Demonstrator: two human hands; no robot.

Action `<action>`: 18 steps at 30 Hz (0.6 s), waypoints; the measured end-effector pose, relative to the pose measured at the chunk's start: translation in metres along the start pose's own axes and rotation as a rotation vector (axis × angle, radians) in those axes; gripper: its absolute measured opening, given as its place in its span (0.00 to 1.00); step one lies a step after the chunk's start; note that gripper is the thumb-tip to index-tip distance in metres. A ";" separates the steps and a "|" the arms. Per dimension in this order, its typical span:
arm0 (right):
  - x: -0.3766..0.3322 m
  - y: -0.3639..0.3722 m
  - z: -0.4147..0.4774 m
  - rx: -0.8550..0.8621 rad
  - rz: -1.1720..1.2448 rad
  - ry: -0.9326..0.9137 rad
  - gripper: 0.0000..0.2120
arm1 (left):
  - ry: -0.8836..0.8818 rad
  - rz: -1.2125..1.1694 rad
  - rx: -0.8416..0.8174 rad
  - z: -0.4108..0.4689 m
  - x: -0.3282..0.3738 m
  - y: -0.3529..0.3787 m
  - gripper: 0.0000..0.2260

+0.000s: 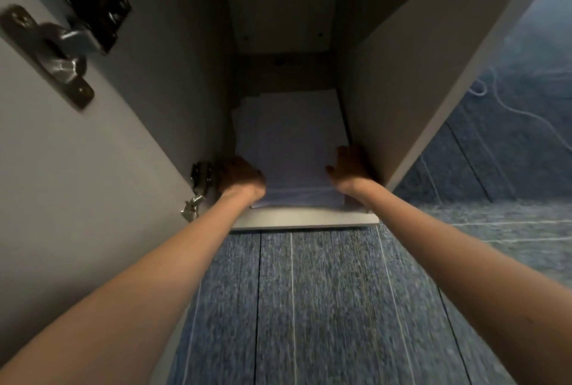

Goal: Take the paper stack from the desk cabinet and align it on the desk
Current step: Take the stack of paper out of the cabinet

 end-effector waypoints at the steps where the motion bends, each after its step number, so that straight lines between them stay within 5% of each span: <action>1: 0.001 0.005 0.003 -0.018 0.004 0.011 0.26 | -0.029 -0.024 -0.024 0.006 -0.004 0.007 0.32; 12: 0.014 0.030 0.002 -0.025 -0.042 -0.049 0.30 | -0.318 -0.496 -0.031 0.019 -0.017 0.015 0.38; 18: 0.014 0.029 -0.001 -0.028 -0.041 -0.069 0.30 | -0.181 -1.089 -0.029 0.024 -0.009 0.021 0.27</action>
Point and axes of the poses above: each hand's wrist, its own z-axis towards the middle knuckle, its own y-axis out of the palm, x = y × z, the point moved 8 cm from there along z, towards the middle knuckle, and after that the axes turned 8 degrees about -x, right-handed, at the moved point
